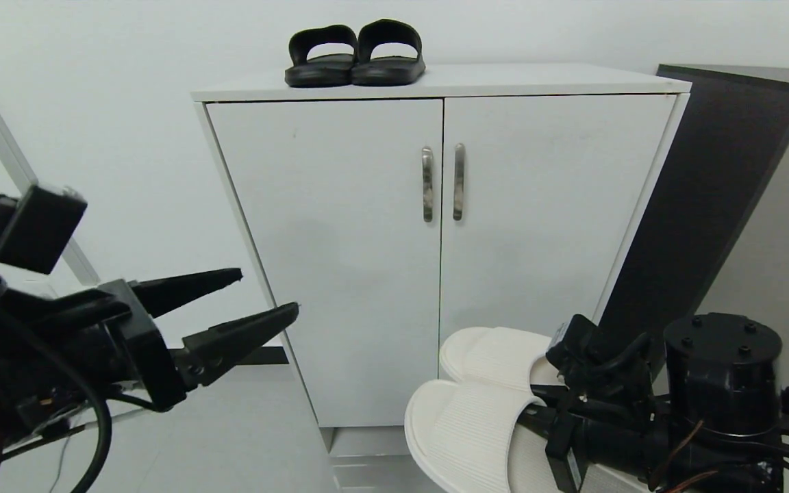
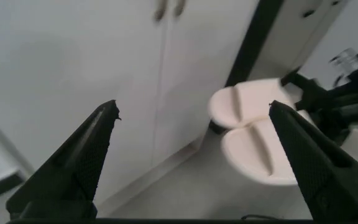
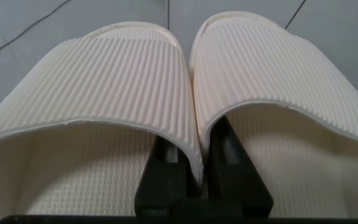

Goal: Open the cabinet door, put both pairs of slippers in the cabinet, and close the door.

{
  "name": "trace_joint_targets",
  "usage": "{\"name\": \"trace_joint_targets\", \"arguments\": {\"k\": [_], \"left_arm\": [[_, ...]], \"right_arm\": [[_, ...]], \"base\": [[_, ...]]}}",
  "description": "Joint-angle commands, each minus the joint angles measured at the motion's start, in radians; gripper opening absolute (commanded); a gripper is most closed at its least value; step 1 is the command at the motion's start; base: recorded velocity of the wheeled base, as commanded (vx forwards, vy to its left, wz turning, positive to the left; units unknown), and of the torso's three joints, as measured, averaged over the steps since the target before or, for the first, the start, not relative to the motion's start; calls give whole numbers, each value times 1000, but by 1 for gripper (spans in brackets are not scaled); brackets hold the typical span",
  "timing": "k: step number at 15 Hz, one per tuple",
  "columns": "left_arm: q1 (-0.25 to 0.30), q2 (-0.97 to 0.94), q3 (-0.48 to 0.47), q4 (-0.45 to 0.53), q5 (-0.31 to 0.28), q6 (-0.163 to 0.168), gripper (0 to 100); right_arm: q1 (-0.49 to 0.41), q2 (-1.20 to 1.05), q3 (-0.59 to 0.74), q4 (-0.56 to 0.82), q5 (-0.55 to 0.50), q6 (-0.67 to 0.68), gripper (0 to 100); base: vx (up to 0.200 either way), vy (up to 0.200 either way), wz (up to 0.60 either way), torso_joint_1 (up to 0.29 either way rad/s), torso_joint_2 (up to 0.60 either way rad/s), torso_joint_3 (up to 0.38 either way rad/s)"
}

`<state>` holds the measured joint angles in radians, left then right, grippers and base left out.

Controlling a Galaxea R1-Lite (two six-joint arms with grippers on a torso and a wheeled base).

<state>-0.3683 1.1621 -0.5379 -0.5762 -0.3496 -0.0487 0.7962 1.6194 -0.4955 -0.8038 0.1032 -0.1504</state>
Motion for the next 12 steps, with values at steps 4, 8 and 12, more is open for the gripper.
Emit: {"name": "trace_joint_targets", "arguments": {"k": [4, 8, 12], "left_arm": [[-159, 231, -234, -1, -5, -22, 100], [-216, 398, -410, -1, -6, -83, 100], [-244, 576, -636, 6, -14, -143, 100]], "right_arm": [[0, -7, 2, -5, 0, 0, 0], [-2, 1, 2, -5, 0, 2, 0], [-6, 1, 14, -5, 0, 2, 0]], "base": [[0, 0, 0, 0, 0, 0], [0, 0, 0, 0, 0, 0], [0, 0, 0, 0, 0, 0]]}}
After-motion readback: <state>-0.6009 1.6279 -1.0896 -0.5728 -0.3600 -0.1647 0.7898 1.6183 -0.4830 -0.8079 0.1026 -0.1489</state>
